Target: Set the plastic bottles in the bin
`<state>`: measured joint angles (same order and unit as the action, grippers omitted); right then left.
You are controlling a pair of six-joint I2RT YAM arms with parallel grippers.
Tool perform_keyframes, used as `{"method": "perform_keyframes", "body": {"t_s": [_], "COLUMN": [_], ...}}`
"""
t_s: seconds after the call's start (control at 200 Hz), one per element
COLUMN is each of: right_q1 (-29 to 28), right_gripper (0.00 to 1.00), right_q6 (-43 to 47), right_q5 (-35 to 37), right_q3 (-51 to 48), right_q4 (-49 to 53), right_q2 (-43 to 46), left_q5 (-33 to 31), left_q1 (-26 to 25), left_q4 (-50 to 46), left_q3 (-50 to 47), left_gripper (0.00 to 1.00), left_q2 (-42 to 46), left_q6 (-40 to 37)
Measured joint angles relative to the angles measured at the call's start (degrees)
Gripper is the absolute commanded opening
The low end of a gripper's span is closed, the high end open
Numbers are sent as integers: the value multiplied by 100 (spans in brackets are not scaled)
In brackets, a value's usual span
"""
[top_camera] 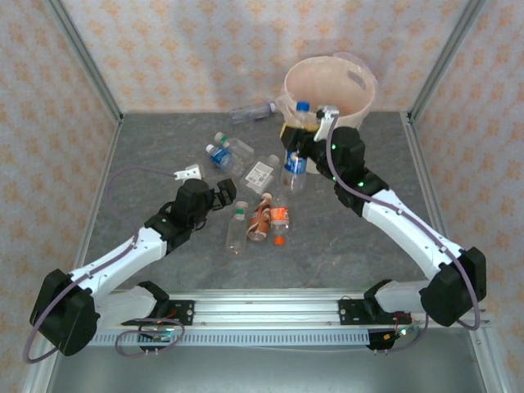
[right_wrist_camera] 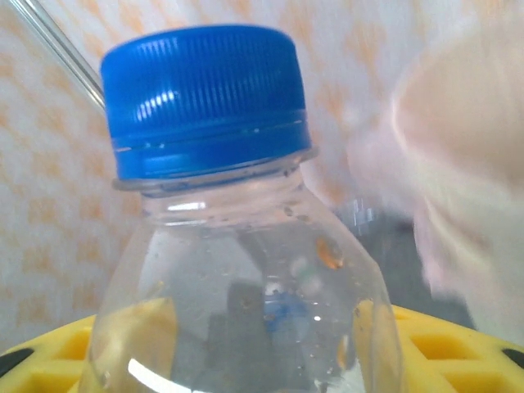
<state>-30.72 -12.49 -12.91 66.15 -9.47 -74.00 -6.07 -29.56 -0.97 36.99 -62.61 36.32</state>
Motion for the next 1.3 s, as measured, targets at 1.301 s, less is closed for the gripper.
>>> {"method": "perform_keyframes", "body": {"t_s": [1.301], "right_q1": [1379], "right_gripper": [67], "right_q6": [629], "right_q5": [1255], "right_q3": [5090], "right_q4": [-13], "right_q2": [-4623], "left_q5": [1010], "left_q1": [-7], "left_q4": [-1261], "left_q3": [474], "left_gripper": [100], "left_q2": [-664], "left_q6": [-293]}}
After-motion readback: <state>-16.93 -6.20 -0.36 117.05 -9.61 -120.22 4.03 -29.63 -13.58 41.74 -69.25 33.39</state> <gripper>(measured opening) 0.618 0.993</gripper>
